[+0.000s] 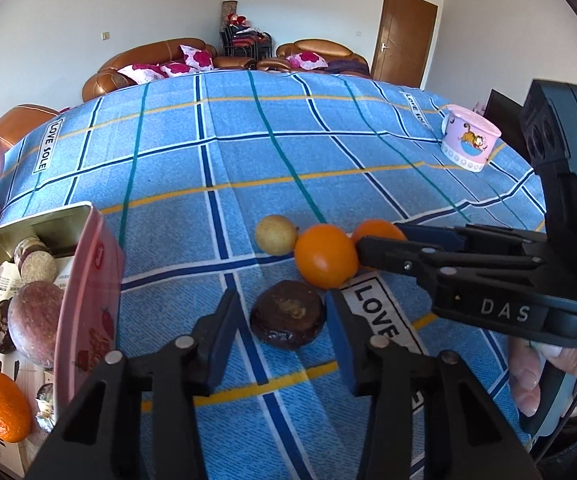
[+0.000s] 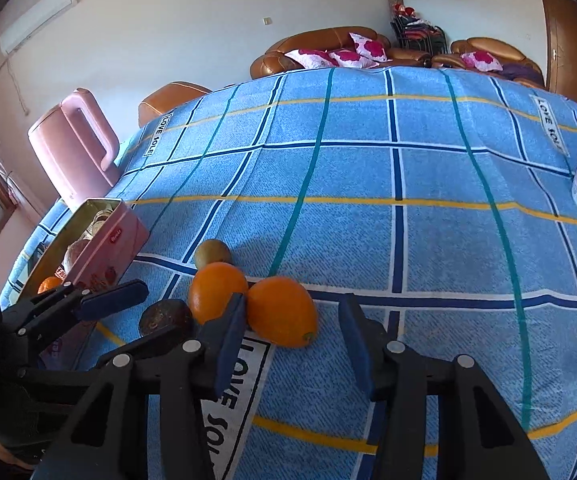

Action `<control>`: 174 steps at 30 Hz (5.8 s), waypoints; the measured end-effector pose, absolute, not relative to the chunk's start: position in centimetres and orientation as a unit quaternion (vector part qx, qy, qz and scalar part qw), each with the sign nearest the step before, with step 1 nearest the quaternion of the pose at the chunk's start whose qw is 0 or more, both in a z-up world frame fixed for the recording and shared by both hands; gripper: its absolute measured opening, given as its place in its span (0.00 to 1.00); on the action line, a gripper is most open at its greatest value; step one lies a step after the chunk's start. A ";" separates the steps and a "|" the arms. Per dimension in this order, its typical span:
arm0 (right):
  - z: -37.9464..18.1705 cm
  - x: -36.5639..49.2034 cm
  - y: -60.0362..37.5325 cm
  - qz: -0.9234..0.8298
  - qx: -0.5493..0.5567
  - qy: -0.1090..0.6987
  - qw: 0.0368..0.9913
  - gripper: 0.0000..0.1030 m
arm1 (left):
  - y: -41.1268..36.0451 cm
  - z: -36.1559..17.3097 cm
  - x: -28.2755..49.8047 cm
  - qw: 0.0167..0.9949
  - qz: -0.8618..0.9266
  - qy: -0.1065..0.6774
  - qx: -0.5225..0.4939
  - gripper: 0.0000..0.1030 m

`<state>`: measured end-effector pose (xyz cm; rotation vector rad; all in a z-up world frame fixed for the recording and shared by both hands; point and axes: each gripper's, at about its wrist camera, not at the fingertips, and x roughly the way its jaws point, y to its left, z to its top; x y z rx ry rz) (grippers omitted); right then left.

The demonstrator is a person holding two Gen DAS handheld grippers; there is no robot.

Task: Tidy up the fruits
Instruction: 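Grasp another dark brown round cake with the left tool while the right tool grasps an orange, then lift the cake with the left tool while the right tool lifts the orange, then carry the brown cake with the left tool over the tin while the right tool carries the orange there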

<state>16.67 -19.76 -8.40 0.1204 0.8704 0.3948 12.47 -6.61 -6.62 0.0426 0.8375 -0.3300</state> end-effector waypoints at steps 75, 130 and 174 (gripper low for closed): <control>-3.9 11.0 -18.7 0.171 -0.007 0.248 0.954 0.35 | -4.5 -2.9 7.8 0.966 -0.090 0.242 0.009 0.39; -2.9 7.3 -18.0 0.164 -0.015 0.165 0.973 0.35 | -3.5 -1.7 4.4 0.982 -0.064 0.179 0.016 0.39; -2.8 6.6 -5.2 0.289 -0.065 0.173 0.939 0.35 | 8.1 -1.9 2.4 0.978 0.055 0.202 -0.023 0.38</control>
